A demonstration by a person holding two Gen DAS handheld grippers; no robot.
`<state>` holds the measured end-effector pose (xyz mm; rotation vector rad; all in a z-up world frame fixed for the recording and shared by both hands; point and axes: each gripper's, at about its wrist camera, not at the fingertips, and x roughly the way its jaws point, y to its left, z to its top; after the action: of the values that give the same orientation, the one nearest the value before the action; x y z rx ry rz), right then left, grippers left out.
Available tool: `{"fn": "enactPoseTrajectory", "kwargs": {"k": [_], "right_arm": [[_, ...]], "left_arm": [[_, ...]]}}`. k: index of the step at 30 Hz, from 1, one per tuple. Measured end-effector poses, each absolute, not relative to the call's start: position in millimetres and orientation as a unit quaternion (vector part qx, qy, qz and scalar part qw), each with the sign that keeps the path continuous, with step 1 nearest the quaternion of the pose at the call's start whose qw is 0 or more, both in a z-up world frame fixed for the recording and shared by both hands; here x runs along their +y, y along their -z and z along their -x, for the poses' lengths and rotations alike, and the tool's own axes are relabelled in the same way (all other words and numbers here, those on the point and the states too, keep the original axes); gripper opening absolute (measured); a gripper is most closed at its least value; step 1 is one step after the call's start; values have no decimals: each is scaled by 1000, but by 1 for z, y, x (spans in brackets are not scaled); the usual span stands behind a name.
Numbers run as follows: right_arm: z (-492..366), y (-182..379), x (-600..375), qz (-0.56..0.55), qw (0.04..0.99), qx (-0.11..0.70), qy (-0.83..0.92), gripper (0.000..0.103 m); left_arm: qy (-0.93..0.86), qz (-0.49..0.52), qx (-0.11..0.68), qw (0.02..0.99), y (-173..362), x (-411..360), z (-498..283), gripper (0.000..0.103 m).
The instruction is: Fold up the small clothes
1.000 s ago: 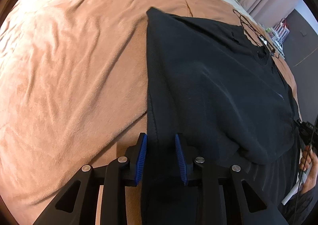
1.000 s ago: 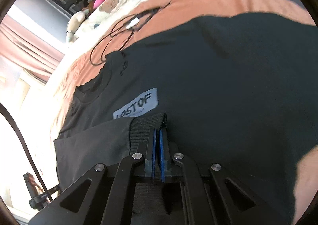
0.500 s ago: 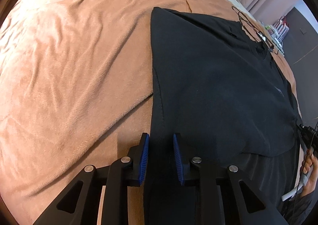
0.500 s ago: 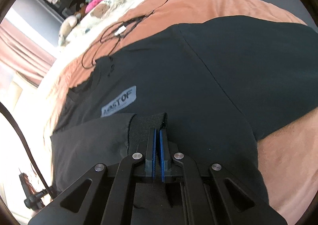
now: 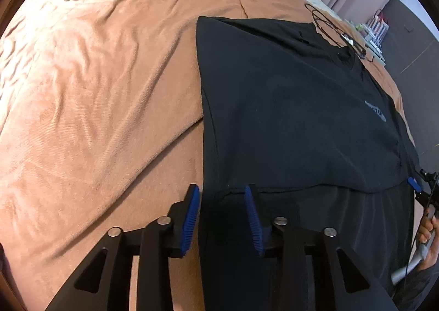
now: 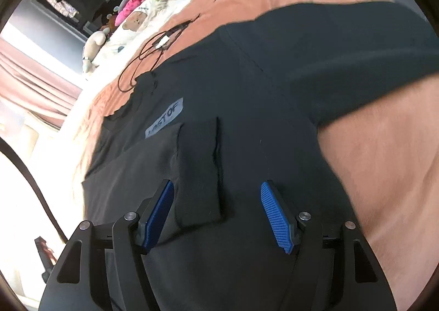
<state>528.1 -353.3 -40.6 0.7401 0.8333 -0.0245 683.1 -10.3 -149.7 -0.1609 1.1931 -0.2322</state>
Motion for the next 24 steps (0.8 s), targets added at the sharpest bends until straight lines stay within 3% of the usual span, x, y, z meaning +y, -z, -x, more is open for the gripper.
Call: {"fn": "enactPoseTrajectory", "kwargs": {"k": [3, 5, 7, 9, 12, 14, 21, 22, 24], "right_arm": [[-527, 40, -349, -342, 853, 395, 2, 60], [-532, 44, -347, -330, 853, 404, -6, 49], [-537, 52, -346, -328, 849, 414, -9, 46], [-541, 58, -348, -324, 845, 424, -8, 36], [-547, 61, -350, -303, 850, 431, 2, 9], [-547, 59, -356, -302, 852, 428, 15, 2], [-530, 50, -392, -338, 850, 403, 26, 3], [-527, 47, -398, -337, 851, 402, 25, 8], [-522, 45, -407, -340, 851, 399, 24, 39]], "left_arm": [[94, 65, 565, 817, 155, -12, -686, 38], [80, 55, 568, 817, 159, -12, -687, 38], [77, 53, 568, 817, 162, -11, -688, 38], [74, 55, 570, 817, 165, -10, -690, 38], [67, 56, 568, 818, 167, -11, -693, 39], [61, 55, 568, 819, 167, -13, -694, 39], [55, 57, 552, 830, 150, -19, -694, 39], [58, 62, 551, 830, 146, -19, -693, 40], [62, 69, 545, 833, 138, -20, -692, 50]]}}
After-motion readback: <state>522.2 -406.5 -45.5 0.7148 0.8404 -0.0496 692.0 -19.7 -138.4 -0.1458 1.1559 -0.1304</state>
